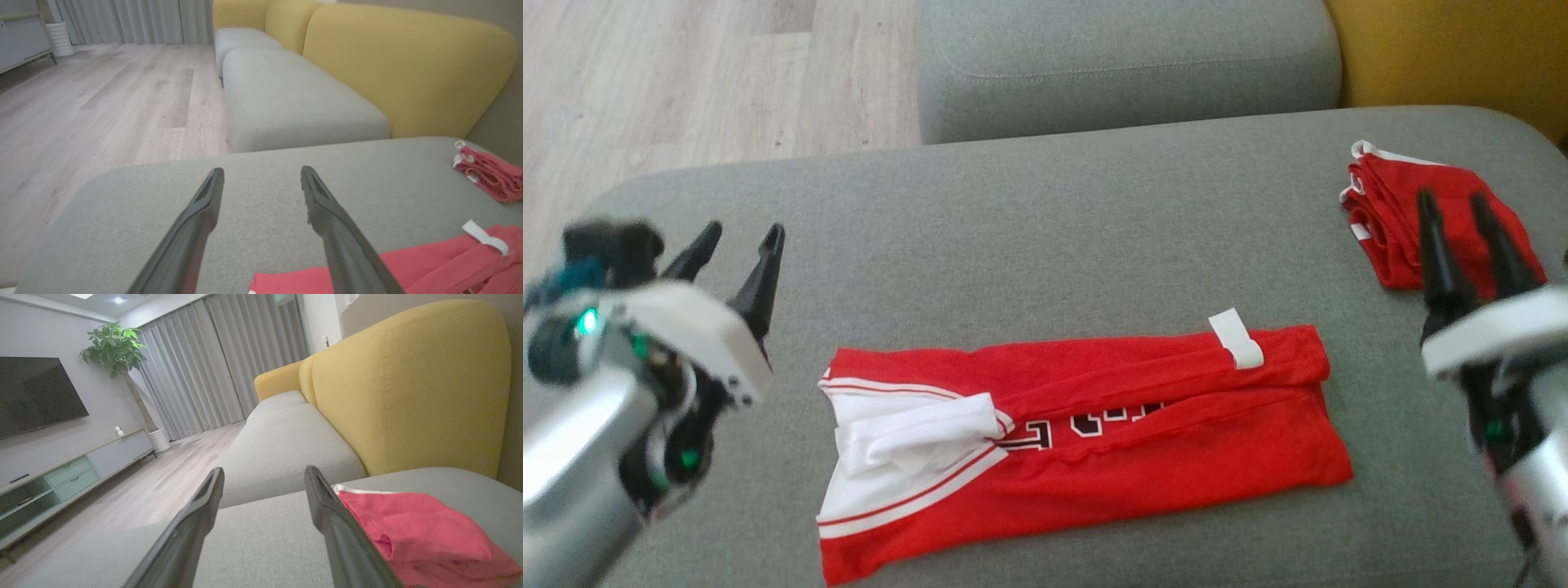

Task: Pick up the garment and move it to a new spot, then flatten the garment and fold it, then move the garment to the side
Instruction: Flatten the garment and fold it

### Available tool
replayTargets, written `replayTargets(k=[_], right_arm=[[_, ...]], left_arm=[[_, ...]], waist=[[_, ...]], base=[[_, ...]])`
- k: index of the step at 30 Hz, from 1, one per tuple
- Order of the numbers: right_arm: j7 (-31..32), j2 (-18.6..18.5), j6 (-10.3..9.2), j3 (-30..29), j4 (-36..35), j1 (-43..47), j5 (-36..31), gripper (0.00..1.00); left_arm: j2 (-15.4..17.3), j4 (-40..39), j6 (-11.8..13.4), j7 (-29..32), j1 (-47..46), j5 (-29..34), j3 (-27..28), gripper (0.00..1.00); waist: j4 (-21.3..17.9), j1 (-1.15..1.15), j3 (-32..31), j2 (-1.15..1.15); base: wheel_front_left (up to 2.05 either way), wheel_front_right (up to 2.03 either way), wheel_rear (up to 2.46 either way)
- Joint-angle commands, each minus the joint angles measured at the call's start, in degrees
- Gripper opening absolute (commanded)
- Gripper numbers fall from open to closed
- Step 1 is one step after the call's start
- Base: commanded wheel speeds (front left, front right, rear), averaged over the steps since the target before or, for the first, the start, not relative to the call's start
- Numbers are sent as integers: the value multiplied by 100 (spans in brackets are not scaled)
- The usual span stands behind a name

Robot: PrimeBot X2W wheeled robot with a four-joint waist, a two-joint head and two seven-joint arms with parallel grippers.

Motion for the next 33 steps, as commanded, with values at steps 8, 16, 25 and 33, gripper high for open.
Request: replayTargets(k=[8,16,25,33], right_arm=[[-240,694,-4,-1085,-862,1418,-1053,100],[91,1313,-4,-1683,-1067,2114,-1929,100],[1369,1514,-4,-1520,-192,1332,-1950,100],[2357,1699,-4,-1745,1513,310,-2017,100]], left_arm=[[-411,-957,1102,-857,1545,591,1962,100],[-1847,-1127,725,-861,3324,2401,3353,100],[-2387,-745,35,-861,3331,3040,3751,100],[-2620,-344,-303,-862,3194,3244,3799,100]], waist=[[87,0,-33,0],[84,0,4,0],[90,0,77,0],[266,0,76,0]], base=[[0,0,0],[0,0,0],[0,0,0],[0,0,0]])
